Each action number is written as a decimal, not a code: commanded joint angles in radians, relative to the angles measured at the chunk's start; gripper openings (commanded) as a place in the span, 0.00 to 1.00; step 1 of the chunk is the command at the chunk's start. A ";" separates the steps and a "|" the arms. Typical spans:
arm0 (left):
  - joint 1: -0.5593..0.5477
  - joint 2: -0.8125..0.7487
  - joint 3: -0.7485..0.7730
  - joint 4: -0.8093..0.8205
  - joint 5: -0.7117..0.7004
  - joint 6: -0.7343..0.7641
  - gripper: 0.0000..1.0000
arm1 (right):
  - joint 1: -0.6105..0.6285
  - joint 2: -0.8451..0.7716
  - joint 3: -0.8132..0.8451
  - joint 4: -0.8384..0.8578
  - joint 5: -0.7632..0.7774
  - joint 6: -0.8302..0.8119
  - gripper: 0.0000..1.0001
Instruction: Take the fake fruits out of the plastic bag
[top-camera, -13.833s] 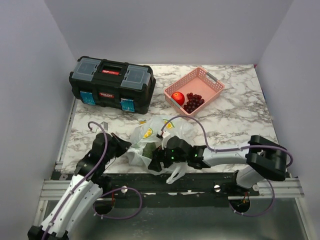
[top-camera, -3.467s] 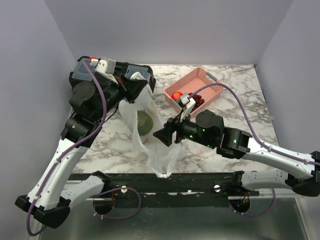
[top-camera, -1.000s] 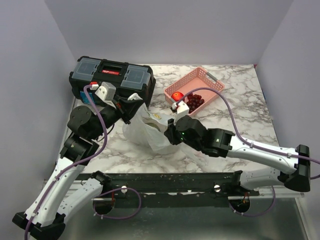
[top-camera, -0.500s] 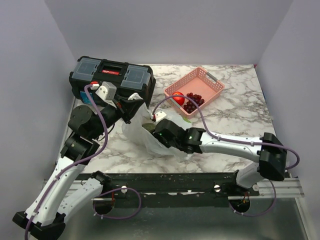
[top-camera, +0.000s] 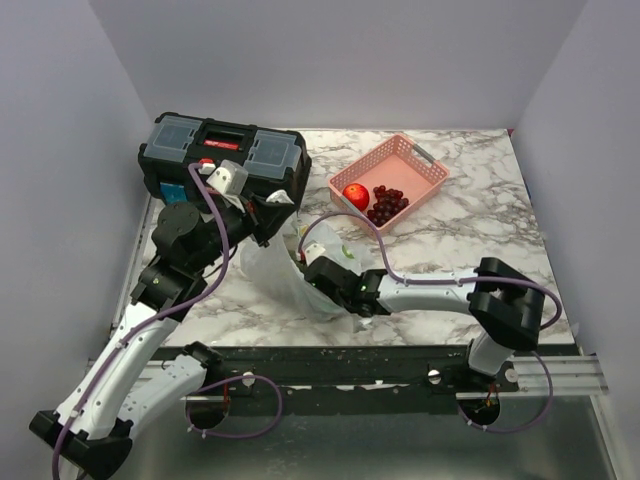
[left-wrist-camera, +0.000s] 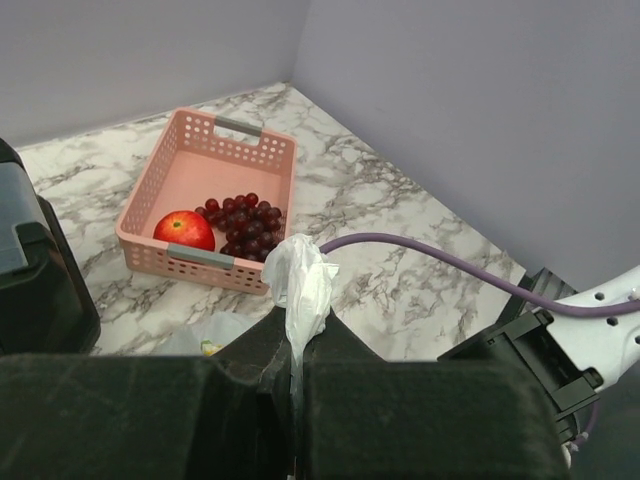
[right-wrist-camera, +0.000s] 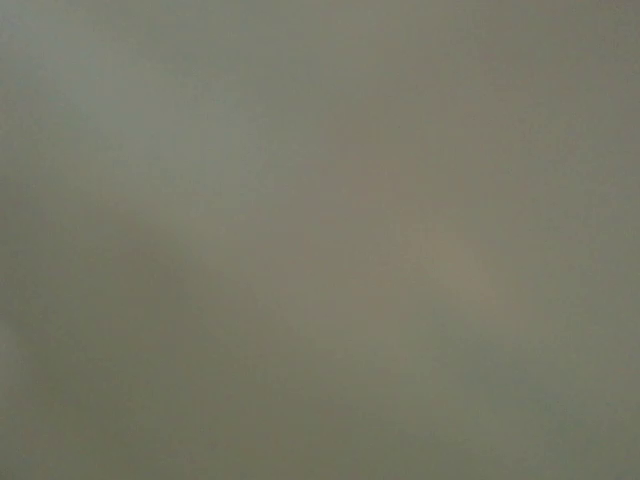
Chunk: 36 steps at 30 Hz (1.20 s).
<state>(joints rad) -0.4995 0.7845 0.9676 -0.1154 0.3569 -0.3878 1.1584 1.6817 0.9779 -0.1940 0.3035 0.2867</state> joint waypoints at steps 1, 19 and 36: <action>-0.001 -0.007 0.006 0.053 0.021 -0.010 0.00 | -0.001 0.056 -0.051 0.010 0.033 0.010 0.81; -0.005 -0.127 -0.070 -0.219 -0.167 -0.085 0.00 | -0.022 -0.131 0.029 0.131 -0.080 0.211 0.01; -0.004 -0.517 -0.516 -0.372 -0.332 -0.400 0.00 | -0.073 -0.378 0.056 0.200 -0.207 0.378 0.01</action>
<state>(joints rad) -0.4999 0.2920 0.4511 -0.5316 0.0795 -0.7136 1.0908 1.3788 1.0279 -0.0002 0.0986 0.6399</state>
